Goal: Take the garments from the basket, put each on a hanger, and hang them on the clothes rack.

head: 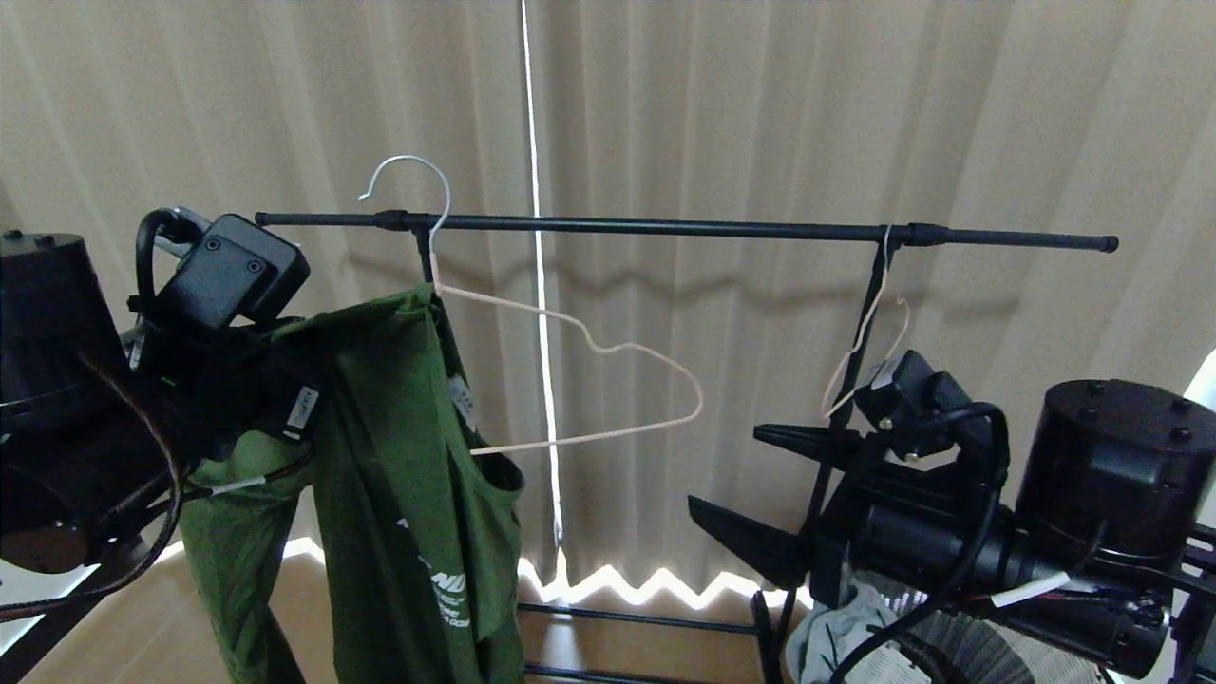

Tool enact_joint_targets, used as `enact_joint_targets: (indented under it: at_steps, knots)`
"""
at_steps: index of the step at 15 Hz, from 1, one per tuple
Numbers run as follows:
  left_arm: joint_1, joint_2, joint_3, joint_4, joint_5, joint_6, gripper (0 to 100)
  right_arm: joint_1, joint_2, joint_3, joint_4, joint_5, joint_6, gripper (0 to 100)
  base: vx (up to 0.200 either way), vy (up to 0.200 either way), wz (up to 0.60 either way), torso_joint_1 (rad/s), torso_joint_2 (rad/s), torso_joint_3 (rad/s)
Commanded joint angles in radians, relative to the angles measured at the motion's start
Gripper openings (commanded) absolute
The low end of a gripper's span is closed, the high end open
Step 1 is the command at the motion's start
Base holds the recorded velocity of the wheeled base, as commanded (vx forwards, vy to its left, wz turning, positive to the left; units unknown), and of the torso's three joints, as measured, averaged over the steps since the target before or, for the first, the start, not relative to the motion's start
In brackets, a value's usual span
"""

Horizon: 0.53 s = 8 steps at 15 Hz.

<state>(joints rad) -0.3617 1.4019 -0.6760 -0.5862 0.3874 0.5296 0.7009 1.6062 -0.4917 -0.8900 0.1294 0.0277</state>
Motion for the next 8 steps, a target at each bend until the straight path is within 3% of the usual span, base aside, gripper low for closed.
enact_joint_targets:
  at_steps: [1, 4, 8]
  knots:
    - [-0.039, -0.004, -0.007, -0.017, -0.002, -0.056, 0, 0.052, 0.084, -0.013, -0.006, -0.034, 0.003, 100, 0.0, 0.0, 0.0, 0.0, 0.0, 0.0]
    - [-0.065, -0.014, -0.025, -0.055, -0.005, -0.072, 0, 0.098, 0.126, -0.013, -0.075, -0.039, 0.0, 100, 0.0, 0.0, 0.0, 0.0, 0.0, 0.0]
    - [-0.082, -0.012, -0.077, -0.055, -0.01, -0.071, 0, 0.098, 0.215, -0.034, -0.185, -0.06, 0.0, 100, 0.0, 0.0, 0.0, 0.0, 0.0, 0.0]
